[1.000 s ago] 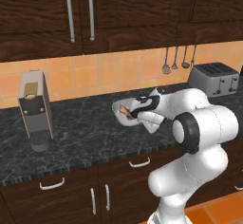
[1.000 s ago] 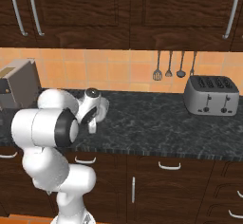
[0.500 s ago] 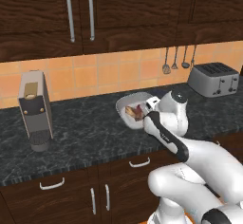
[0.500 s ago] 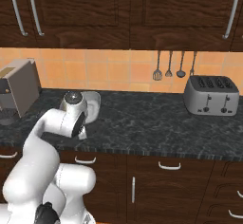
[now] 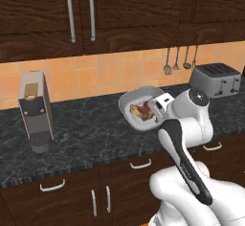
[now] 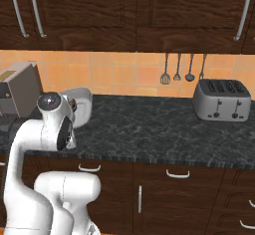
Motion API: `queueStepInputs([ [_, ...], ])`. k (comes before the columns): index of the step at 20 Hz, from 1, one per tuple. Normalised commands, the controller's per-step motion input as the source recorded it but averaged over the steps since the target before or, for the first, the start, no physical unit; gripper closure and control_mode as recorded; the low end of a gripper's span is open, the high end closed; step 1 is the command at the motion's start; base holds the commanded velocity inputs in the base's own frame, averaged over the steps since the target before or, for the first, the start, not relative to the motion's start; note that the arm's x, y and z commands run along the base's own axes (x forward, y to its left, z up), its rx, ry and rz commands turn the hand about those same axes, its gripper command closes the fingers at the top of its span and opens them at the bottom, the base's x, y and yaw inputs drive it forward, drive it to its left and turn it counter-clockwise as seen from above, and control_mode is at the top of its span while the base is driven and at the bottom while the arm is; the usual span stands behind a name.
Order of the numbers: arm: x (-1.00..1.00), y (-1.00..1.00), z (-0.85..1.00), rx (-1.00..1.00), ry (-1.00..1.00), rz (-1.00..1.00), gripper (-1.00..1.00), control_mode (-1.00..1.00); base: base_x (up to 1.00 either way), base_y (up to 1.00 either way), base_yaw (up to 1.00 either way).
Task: Take the meat container that has the steak and place it on the second highest rack of the freezer. Then take the vegetable container that has the garlic and mushroom and place it on the highest rack of the freezer.
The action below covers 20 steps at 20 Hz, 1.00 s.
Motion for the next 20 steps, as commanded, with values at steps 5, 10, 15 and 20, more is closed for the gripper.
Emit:
queueStepInputs([
  [5, -0.86, -0.17, 1.00, 0.08, 0.00, -0.38, 1.00, -1.00, 0.00, 0.00, 0.00],
  [10, -0.98, -0.13, 0.82, 0.08, 0.00, -0.42, 1.00, -1.00, 0.00, 0.00, 0.00],
  [15, -1.00, -0.35, 0.68, 0.16, 0.00, -0.18, 1.00, -1.00, 0.00, 0.00, 0.00],
  [20, -0.36, -0.40, 0.01, 0.07, 0.00, 0.03, 1.00, -1.00, 0.00, 0.00, 0.00],
])
